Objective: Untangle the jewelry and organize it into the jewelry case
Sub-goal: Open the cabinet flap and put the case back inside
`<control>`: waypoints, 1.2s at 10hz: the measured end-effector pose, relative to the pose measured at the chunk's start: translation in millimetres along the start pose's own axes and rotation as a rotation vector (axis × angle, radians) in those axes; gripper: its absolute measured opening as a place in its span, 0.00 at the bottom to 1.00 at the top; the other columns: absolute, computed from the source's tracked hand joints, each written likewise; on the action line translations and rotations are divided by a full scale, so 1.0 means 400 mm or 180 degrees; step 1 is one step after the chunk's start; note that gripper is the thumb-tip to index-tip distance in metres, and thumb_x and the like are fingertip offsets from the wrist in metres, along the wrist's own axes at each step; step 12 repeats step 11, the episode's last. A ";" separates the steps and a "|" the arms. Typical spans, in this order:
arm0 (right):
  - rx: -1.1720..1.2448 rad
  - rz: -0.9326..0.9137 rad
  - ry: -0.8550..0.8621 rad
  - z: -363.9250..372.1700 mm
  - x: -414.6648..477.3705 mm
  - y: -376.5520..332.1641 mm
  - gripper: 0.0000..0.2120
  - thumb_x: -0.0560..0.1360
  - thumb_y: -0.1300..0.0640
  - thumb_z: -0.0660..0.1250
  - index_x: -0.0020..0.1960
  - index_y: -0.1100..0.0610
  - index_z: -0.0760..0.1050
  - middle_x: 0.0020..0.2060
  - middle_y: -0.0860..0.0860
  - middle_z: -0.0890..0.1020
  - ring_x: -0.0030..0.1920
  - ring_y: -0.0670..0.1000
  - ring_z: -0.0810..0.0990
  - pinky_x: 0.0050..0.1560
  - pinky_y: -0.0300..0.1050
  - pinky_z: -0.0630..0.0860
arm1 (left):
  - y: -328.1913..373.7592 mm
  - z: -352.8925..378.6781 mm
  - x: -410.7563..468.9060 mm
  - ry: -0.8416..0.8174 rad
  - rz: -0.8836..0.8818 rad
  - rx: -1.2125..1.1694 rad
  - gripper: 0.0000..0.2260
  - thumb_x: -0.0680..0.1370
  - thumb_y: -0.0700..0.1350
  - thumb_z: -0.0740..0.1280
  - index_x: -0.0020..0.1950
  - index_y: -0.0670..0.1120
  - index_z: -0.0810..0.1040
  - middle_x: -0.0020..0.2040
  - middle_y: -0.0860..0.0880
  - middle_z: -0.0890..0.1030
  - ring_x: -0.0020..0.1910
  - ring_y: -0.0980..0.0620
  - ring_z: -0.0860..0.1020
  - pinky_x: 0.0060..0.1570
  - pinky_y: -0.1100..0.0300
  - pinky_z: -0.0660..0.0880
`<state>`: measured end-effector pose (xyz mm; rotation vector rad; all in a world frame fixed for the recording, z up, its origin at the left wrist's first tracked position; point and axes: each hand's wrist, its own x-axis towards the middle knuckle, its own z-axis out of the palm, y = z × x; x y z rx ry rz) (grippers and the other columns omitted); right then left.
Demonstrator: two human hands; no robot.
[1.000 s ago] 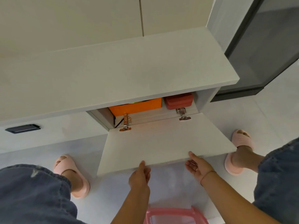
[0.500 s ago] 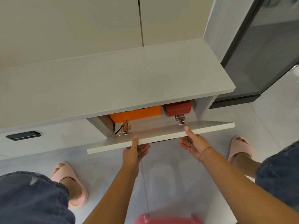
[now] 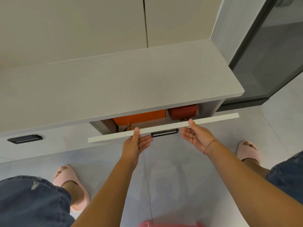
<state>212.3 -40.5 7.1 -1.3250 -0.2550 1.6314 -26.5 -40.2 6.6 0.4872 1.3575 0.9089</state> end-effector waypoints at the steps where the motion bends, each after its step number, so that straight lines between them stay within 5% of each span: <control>1: -0.0023 -0.0030 0.0020 0.012 0.013 -0.014 0.13 0.77 0.52 0.64 0.51 0.62 0.76 0.41 0.57 0.83 0.44 0.53 0.83 0.48 0.46 0.81 | 0.019 0.005 0.015 -0.0045 -0.0029 -0.0027 0.17 0.80 0.56 0.58 0.50 0.42 0.74 0.52 0.40 0.83 0.49 0.47 0.84 0.50 0.57 0.80; 3: -0.0062 -0.0067 0.0137 0.048 0.039 -0.039 0.15 0.75 0.48 0.66 0.53 0.59 0.75 0.42 0.57 0.83 0.45 0.53 0.84 0.51 0.48 0.79 | 0.076 0.019 0.039 -0.0079 -0.0268 -0.0264 0.22 0.78 0.61 0.58 0.50 0.41 0.73 0.51 0.39 0.83 0.51 0.43 0.83 0.56 0.50 0.78; 5: -0.0263 -0.0100 0.0123 0.073 0.057 -0.072 0.16 0.75 0.44 0.65 0.41 0.57 0.73 0.40 0.55 0.82 0.43 0.52 0.83 0.49 0.47 0.79 | 0.113 0.023 0.062 -0.0164 -0.0315 -0.0259 0.25 0.78 0.63 0.58 0.52 0.40 0.73 0.53 0.38 0.82 0.54 0.43 0.82 0.55 0.51 0.78; 10: -0.0842 -0.0215 -0.0186 0.091 0.059 -0.090 0.12 0.76 0.47 0.65 0.53 0.56 0.76 0.50 0.53 0.80 0.54 0.51 0.80 0.50 0.44 0.77 | 0.120 0.018 0.064 -0.0377 -0.0078 0.0042 0.24 0.79 0.62 0.56 0.64 0.45 0.71 0.59 0.48 0.79 0.58 0.50 0.78 0.57 0.54 0.75; 12: -0.1096 -0.0201 -0.0162 0.080 0.017 -0.054 0.05 0.78 0.53 0.62 0.48 0.54 0.74 0.47 0.53 0.80 0.47 0.50 0.80 0.47 0.43 0.75 | 0.055 -0.012 0.025 -0.0309 -0.0289 0.0149 0.22 0.80 0.59 0.57 0.64 0.44 0.71 0.59 0.47 0.80 0.56 0.50 0.79 0.51 0.55 0.76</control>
